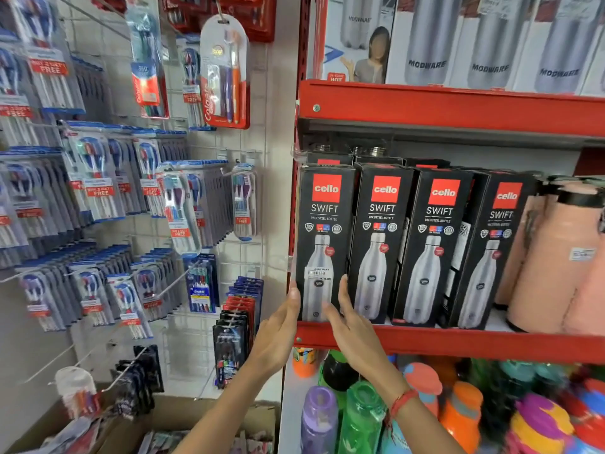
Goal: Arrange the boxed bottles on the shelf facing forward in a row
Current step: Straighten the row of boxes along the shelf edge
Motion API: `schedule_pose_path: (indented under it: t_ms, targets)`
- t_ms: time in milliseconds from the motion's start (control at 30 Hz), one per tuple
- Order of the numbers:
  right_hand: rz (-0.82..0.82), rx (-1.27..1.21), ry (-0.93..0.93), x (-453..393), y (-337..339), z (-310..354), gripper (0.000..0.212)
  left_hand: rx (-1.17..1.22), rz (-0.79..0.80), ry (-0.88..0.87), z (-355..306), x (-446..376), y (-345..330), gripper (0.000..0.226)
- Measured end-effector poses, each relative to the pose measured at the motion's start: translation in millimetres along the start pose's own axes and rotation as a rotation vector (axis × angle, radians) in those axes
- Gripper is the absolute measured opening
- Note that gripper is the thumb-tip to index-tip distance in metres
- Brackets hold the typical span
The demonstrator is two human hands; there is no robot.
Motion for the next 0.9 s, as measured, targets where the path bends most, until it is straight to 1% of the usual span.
schedule_pose_path:
  t_ms: [67, 200, 233, 267, 333, 367, 400, 433, 500, 567, 633, 700, 833, 900]
  targets:
    - [0.0, -0.007, 0.007, 2, 2, 2, 0.063, 0.003, -0.007, 0.006, -2, 0, 0, 0.069]
    - [-0.022, -0.057, 0.014, 2, 4, -7, 0.06, 0.051, -0.031, 0.006, -3, 2, -3, 0.064]
    - [-0.047, -0.095, 0.025, 2, 5, -13, 0.058, 0.016, -0.074, -0.017, -2, 4, -5, 0.064]
    - [-0.098, -0.133, 0.042, 2, 8, -19, 0.056, -0.057, -0.156, -0.062, -2, 7, -6, 0.063]
    - [-0.266, -0.169, 0.042, 1, 21, -33, 0.049, -0.179, -0.326, -0.196, -10, 14, -10, 0.056]
    - [-0.338, -0.179, 0.025, 0, 29, -40, 0.046, -0.181, -0.359, -0.246, -14, 17, -17, 0.05]
    - [-0.372, -0.184, 0.005, -2, 36, -47, 0.046, -0.155, -0.338, -0.276, -20, 18, -27, 0.043]
    - [-0.368, -0.183, -0.014, -4, 41, -51, 0.048, -0.118, -0.275, -0.284, -25, 17, -39, 0.041]
    - [-0.301, -0.166, -0.031, -8, 47, -56, 0.056, -0.042, -0.086, -0.252, -34, 13, -68, 0.047]
    - [-0.229, -0.155, -0.034, -12, 51, -58, 0.061, -0.014, 0.034, -0.191, -39, 7, -94, 0.058]
    - [-0.169, -0.161, -0.054, -16, 54, -61, 0.061, -0.014, 0.027, -0.124, -42, 0, -109, 0.067]
    - [-0.125, -0.178, -0.09, -22, 56, -66, 0.06, -0.004, -0.033, -0.053, -42, -7, -113, 0.073]
    - [-0.098, -0.206, -0.112, -29, 63, -71, 0.058, -0.007, -0.03, 0.044, -44, -20, -117, 0.079]
    - [-0.098, -0.235, -0.114, -32, 67, -73, 0.055, 0.012, -0.034, 0.067, -45, -23, -120, 0.086]
Point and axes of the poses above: each hand's wrist, its own x-axis away from the middle knuckle, its own y-axis out of the back of the hand, z = x × y, the point moved 3 cm from there along -x, towards the middle knuckle, and after that the axes turned 15 degrees about -y, right-handed, at the moved point
